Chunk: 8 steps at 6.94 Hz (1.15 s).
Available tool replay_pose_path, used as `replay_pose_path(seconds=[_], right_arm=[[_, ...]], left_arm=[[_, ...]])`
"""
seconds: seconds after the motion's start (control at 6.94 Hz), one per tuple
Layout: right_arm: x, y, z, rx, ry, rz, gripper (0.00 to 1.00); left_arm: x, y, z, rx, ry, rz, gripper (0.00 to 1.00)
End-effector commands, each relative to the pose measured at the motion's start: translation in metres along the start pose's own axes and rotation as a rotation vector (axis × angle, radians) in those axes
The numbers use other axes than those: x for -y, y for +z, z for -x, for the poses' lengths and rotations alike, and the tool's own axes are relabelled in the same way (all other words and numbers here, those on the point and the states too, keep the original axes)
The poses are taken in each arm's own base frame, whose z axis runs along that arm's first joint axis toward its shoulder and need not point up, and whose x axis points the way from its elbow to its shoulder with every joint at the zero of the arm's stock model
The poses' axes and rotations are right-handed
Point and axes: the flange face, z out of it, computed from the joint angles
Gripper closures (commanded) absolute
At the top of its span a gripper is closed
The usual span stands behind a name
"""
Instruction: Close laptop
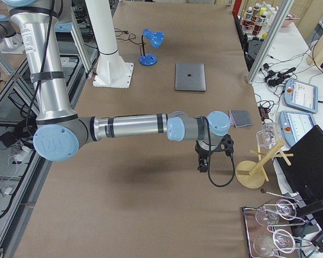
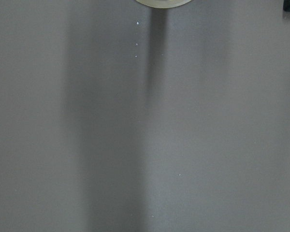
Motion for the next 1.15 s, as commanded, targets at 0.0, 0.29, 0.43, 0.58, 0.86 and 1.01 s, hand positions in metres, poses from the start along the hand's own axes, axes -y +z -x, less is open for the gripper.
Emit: replay_pose_path(seconds=[0.0, 0.29, 0.43, 0.58, 0.86, 1.01], right_arm=[[0.003, -0.008, 0.003, -0.058, -0.018, -0.017, 0.0], [0.001, -0.006, 0.0, -0.055, -0.018, -0.012, 0.0], [-0.001, -0.001, -0.005, -0.055, -0.008, -0.002, 0.0], [-0.002, 0.001, -0.006, -0.055, -0.005, 0.001, 0.0], [-0.002, 0.001, -0.006, -0.051, 0.0, 0.002, 0.0], [-0.004, 0.003, -0.008, -0.05, 0.004, 0.007, 0.0]], left_arm=[[-0.006, 0.0, 0.041, 0.003, 0.0, -0.003, 0.01], [-0.01, 0.016, 0.055, 0.01, -0.027, 0.03, 0.01], [-0.01, 0.028, 0.064, 0.015, -0.046, 0.053, 0.01], [-0.01, 0.04, 0.075, 0.02, -0.066, 0.076, 0.01], [-0.013, 0.044, 0.082, 0.023, -0.078, 0.087, 0.01], [-0.013, 0.044, 0.082, 0.022, -0.061, 0.087, 0.01]])
